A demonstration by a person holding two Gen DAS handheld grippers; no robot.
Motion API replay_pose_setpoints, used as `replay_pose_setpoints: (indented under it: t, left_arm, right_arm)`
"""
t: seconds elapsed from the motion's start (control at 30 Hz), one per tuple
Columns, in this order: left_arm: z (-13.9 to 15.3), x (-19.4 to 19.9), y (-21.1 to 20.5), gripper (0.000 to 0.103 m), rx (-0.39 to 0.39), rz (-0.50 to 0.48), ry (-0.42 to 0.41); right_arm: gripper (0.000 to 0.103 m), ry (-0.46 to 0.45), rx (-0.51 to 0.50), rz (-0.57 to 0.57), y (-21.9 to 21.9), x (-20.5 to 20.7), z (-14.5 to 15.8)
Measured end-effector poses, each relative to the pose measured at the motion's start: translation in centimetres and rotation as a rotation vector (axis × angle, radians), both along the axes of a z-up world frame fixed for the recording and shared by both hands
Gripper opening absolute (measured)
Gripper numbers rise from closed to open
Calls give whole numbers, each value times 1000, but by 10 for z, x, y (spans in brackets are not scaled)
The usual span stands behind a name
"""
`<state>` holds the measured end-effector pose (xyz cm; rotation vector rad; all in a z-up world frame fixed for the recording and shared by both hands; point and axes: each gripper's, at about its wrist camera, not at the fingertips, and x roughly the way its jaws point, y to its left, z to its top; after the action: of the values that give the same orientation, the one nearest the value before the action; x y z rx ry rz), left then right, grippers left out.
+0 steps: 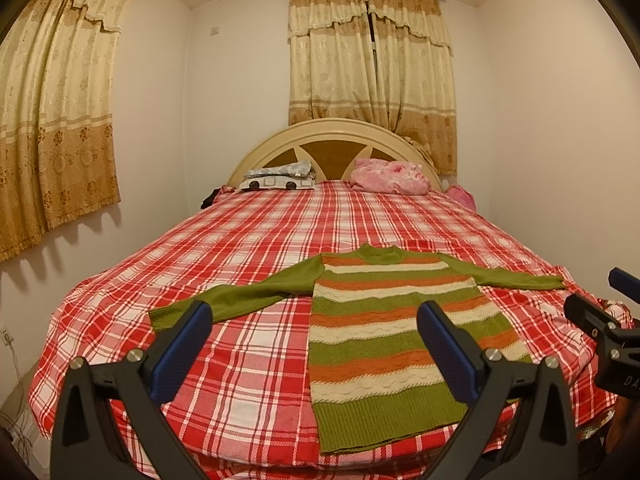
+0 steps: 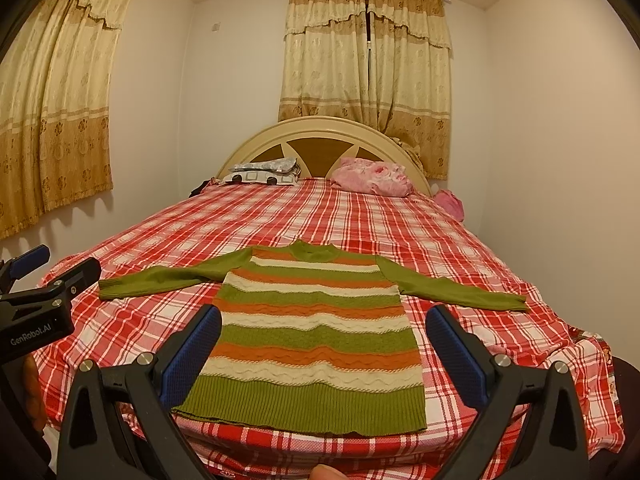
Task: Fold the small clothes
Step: 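Move the right tool toward the cuff of the sleeve nearest it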
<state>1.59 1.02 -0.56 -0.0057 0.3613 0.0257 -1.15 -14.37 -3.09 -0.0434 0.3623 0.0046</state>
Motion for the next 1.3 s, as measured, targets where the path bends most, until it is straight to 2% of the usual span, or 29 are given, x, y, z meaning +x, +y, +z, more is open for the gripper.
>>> replay_pose_setpoints:
  t: [0.27,0.73,1.0,1.3]
  left_arm:
    - [-14,16,-6,103,29,-7,28]
    - [-34,74,-29,103,88,-45,90]
    - [-39,114,-44,103,123,-76,128]
    - [-51,164,-58,103,120,-96,190]
  right_arm:
    - [102,73,-21,-12,-4,27,-22]
    - [102,193,-45,-63,-32,93,-51]
    - [102,241,-23,-103,-59,134,-64]
    - [102,319,-17,-162,-96,185,-85]
